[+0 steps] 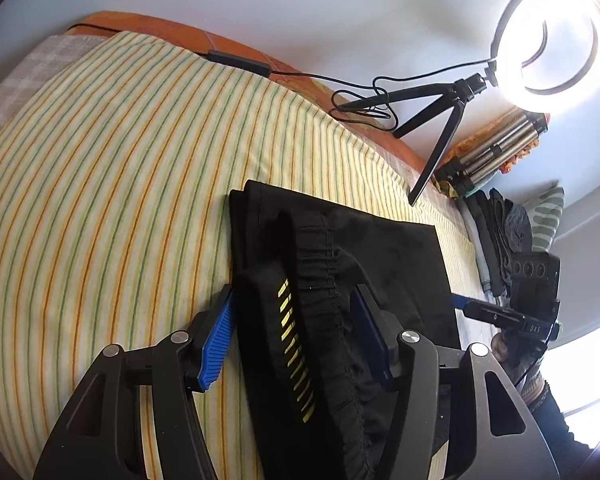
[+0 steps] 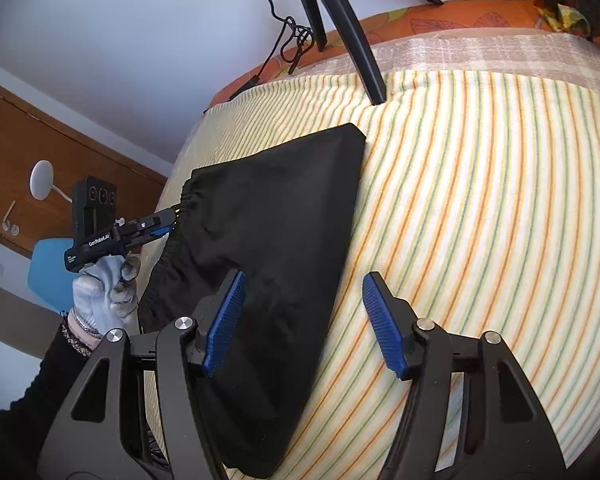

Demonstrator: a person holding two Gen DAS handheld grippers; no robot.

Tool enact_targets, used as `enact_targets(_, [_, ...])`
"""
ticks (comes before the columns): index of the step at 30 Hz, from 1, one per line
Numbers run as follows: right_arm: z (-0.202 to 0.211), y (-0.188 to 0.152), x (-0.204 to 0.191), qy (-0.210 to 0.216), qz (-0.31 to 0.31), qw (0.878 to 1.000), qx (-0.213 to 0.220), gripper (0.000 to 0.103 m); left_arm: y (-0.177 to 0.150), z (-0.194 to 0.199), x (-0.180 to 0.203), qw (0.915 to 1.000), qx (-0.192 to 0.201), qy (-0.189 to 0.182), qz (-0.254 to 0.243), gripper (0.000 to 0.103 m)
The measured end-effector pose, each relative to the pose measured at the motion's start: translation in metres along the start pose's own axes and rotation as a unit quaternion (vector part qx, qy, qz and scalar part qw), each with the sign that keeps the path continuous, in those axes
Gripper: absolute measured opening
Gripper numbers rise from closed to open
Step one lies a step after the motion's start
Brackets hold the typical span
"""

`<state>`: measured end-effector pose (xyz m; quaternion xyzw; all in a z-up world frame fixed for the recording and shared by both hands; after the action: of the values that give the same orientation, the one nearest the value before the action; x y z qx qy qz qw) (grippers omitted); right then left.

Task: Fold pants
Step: 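Close the left gripper on the waistband while the right gripper grasps the shorts' other side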

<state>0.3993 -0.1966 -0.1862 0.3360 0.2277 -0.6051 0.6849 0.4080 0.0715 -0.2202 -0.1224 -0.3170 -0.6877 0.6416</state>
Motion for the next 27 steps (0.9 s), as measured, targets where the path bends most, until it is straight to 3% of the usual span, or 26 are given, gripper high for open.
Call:
enact_targets(5, [-0.003, 0.004, -0.005, 0.020, 0.008, 1.000, 0.001, 0.064, -0.004, -0.006, 0.012, 0.9973, -0.007, 0.032, -0.066, 0.058])
enact_targets(9, [-0.007, 0.010, -0.014, 0.045, 0.010, 0.999, 0.006, 0.064, -0.005, -0.008, 0.014, 0.9947, -0.003, 0.048, -0.090, 0.057])
enact_targets(11, [-0.006, 0.010, -0.016, 0.045, 0.015, 0.999, 0.007, 0.064, -0.004, -0.009, 0.014, 0.9940, 0.002, 0.053, -0.095, 0.049])
enact_targets(19, [-0.008, 0.010, -0.018, 0.043, 0.019, 0.999, -0.001, 0.064, 0.009, -0.014, 0.008, 0.9941, 0.003, 0.079, -0.075, 0.054])
enact_targets(22, [-0.010, 0.008, -0.020, 0.045, 0.024, 0.999, -0.003, 0.064, 0.010, -0.019, 0.014, 0.9922, 0.009, 0.084, -0.091, 0.054])
enact_targets(23, [-0.010, 0.009, -0.021, 0.046, 0.024, 0.999, -0.002, 0.064, 0.009, -0.022, 0.017, 0.9896, 0.011, 0.097, -0.105, 0.052])
enact_targets(25, [-0.010, 0.007, -0.023, 0.048, 0.026, 0.999, -0.001, 0.064, 0.008, -0.024, 0.020, 0.9870, 0.010, 0.110, -0.117, 0.031])
enact_targets(27, [-0.009, 0.007, -0.023, 0.048, 0.029, 0.998, -0.003, 0.064, 0.006, -0.023, 0.019, 0.9865, 0.006, 0.105, -0.125, 0.027])
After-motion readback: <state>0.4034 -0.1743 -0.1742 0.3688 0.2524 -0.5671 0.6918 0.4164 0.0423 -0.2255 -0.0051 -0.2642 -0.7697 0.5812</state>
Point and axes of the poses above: each gripper's, at about its wrist camera, not at the fingertips, and z roughly against the way its jaws point, x to its right, y to its top, the point moved 8 cm from there along -z, roughly the way its jaws point, and after that the axes turned 8 degrees about -x, right-handed, at the moved point
